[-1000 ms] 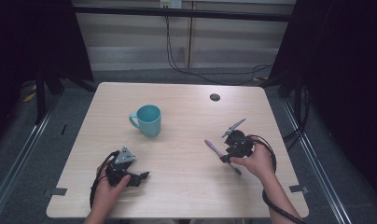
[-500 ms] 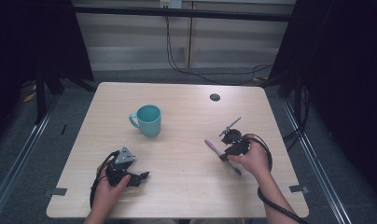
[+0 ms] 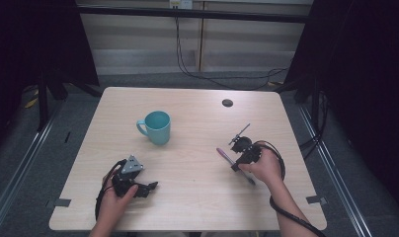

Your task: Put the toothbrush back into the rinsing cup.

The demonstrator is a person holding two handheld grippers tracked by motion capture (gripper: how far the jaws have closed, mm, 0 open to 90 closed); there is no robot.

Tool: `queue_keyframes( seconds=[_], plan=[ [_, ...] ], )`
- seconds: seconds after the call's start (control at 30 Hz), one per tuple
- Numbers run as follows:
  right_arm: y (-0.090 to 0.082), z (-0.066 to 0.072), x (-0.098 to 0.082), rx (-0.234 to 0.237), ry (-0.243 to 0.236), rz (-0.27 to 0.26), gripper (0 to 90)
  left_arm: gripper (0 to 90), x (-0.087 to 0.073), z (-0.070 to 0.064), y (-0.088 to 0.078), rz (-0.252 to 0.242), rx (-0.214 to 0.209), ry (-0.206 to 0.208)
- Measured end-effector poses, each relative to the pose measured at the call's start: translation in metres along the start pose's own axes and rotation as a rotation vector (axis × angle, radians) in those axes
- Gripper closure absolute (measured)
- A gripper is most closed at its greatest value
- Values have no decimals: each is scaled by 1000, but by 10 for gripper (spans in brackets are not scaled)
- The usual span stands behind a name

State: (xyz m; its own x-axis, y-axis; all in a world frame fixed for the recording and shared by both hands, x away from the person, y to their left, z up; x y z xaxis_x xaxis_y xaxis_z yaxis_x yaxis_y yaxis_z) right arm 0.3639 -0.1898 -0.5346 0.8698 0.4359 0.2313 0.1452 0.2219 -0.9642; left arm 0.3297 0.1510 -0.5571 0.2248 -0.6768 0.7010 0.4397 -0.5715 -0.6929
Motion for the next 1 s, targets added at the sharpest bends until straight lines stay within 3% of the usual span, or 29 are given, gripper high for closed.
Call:
queue_keyframes(
  seconds=[0.5,0.67,0.87,1.0],
  plan=[
    [5,3,2,-25,-21,32,701,145,0,0,0,0,0,0],
    [5,7,2,-29,-53,64,794,145,0,0,0,0,1,0],
    [5,7,2,-33,-52,53,809,145,0,0,0,0,2,0],
    [5,7,1,-49,-79,54,810,145,0,0,0,0,1,0]
  ],
)
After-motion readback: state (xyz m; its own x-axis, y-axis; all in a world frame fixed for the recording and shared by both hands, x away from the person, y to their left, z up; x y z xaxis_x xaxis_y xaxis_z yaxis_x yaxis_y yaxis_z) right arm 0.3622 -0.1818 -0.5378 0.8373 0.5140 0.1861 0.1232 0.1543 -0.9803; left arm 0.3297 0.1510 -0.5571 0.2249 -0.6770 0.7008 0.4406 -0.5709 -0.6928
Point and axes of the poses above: each handheld gripper's, and its own axes: y roughly forward along the jaws, x roughly out of its top, z roughly to its left, the point moved 7 cm from there along y, roughly forward along the jaws, and after that the axes turned 15 degrees about y, right-handed, at the moved point
